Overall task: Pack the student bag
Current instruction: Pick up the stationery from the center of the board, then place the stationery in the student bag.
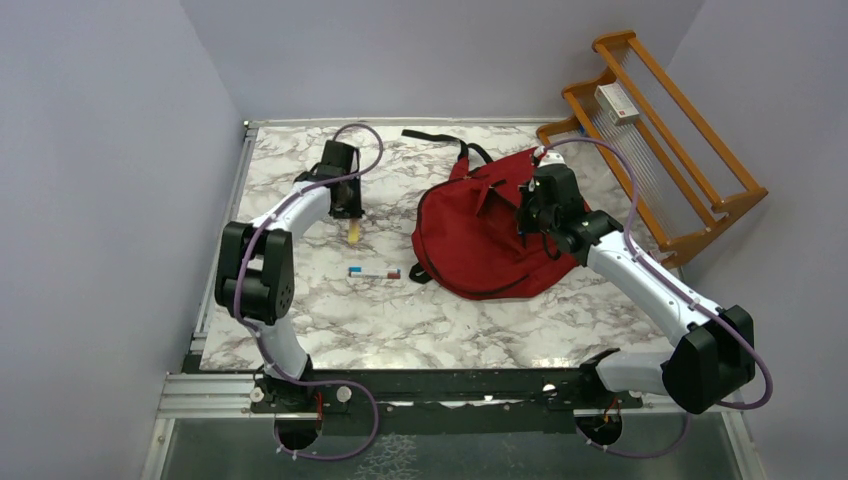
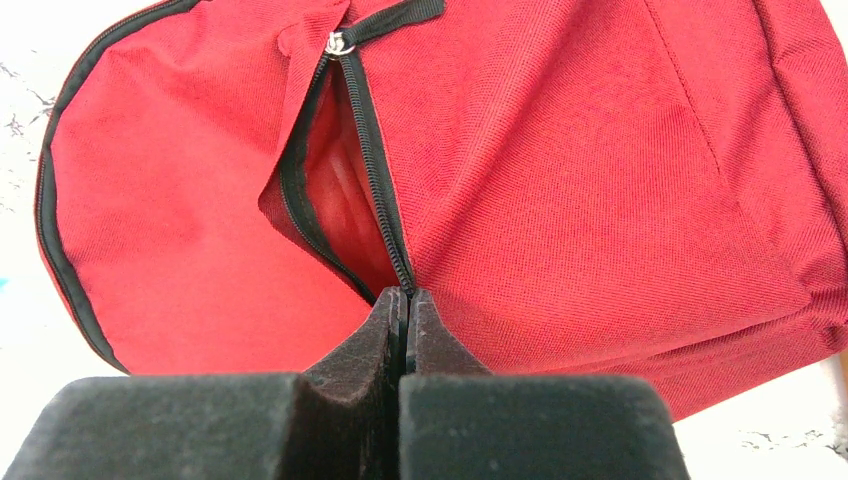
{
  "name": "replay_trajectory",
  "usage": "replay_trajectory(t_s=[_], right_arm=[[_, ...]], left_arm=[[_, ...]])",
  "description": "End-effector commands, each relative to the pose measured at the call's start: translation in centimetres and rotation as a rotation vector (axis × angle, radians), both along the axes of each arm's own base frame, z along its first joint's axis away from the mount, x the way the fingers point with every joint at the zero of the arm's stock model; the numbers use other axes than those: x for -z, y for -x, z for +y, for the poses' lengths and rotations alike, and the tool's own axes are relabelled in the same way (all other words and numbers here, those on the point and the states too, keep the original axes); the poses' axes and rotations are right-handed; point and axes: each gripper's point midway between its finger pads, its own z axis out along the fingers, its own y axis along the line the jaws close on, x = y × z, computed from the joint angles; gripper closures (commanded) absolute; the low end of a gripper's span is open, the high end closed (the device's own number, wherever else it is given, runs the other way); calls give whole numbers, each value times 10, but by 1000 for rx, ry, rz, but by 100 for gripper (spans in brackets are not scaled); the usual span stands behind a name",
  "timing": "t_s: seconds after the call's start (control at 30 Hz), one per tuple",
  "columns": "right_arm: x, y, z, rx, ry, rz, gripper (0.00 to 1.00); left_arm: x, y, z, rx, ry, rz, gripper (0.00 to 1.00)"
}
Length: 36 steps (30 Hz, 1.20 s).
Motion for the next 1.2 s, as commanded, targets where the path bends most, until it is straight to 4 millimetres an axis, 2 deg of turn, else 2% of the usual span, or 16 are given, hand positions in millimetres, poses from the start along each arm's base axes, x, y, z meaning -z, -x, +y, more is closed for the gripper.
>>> replay_trajectory(t_s=[0.0,0.07,0.17,0.33,0.43,0.6,0.77,0.87,1.0,1.17], right_arm=[[-18,-2,3,14,-38,-44,100],[-24,-3,5,15,-58,-61,99],[-31,-4,7,17,-80,-80,100],[-37,-7,5,40,-89,-97,100],[-43,-9,5,40,-86,-104,100],[-51,-10,4,46,-87,-119,100],[-51,-8,2,52,-83,-122,100],[-50,-6,-1,59,-79,-119,99],[-49,-4,-1,62,-85,-116,100],[-52,-1,-1,57,-98,-121,99]], left_arm=[[-112,-26,-39,49,174,-255,100],[-138,-29,-55,74,237,-302,100],[-169,-25,-90,138,352,-352,100],[-194,5,-165,241,494,-383,100],[-205,23,-195,260,615,-390,100],[-190,44,-237,308,743,-277,100],[-170,65,-284,376,791,-184,100],[-162,71,-308,396,817,-139,100],[-148,72,-326,377,840,-70,100],[-134,68,-337,352,842,-39,100]])
